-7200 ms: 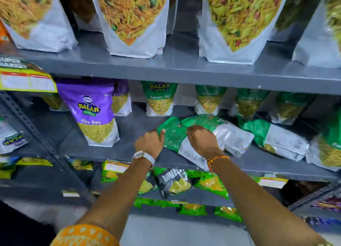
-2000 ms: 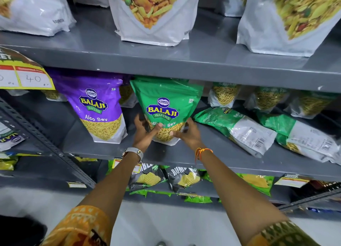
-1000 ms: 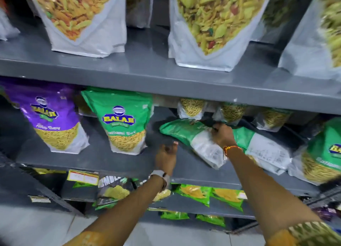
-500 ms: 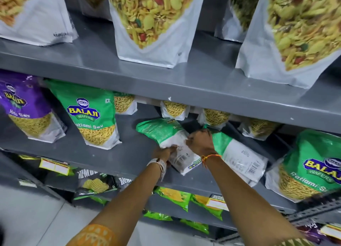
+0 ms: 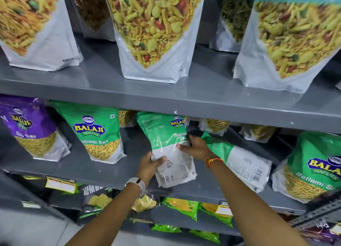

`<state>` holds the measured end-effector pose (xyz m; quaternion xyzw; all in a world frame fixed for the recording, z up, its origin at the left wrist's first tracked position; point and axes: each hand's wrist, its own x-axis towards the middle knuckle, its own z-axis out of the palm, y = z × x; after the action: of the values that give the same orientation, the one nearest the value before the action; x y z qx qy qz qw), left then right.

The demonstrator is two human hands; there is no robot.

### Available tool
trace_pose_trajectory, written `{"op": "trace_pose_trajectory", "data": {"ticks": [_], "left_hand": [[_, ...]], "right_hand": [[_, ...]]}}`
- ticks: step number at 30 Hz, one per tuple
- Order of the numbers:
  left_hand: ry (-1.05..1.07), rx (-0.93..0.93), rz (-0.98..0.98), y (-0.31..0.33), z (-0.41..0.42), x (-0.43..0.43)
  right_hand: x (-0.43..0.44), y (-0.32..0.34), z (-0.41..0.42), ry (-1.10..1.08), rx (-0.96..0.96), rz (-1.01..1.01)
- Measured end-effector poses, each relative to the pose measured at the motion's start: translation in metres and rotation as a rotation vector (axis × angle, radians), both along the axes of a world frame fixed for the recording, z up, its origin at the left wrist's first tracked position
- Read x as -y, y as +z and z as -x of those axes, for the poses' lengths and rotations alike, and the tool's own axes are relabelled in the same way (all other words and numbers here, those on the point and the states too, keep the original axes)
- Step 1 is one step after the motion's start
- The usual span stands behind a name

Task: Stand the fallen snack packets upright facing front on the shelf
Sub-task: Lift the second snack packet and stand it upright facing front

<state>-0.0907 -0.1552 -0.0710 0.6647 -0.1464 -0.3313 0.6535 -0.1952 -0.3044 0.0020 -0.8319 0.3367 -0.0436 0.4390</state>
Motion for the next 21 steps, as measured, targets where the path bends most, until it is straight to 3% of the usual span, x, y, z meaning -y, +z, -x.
{"op": "trace_pose_trajectory", "data": {"ticks": [5,9,15,21], "left_hand": [[-0.074,0.173,0.003,0.011,-0.024,0.012],[-0.179,0.279,-0.043,0.019,-0.044,0.021],[-0.276,0.172,-0.112,0.009,-0.066,0.024],[-0.320,0.064,0.063,0.029,-0.064,0.018]], "right_hand": [[-0.001,-0.007,0.002,-0.177,0.273,-0.017],[-0.014,-0.018,0.002,-0.314,0.334,0.024],[-0.029,-0.027,-0.004,-0.352,0.351,0.073],[-0.032,-0.036,-0.003,-0.349,0.375,0.098]]}}
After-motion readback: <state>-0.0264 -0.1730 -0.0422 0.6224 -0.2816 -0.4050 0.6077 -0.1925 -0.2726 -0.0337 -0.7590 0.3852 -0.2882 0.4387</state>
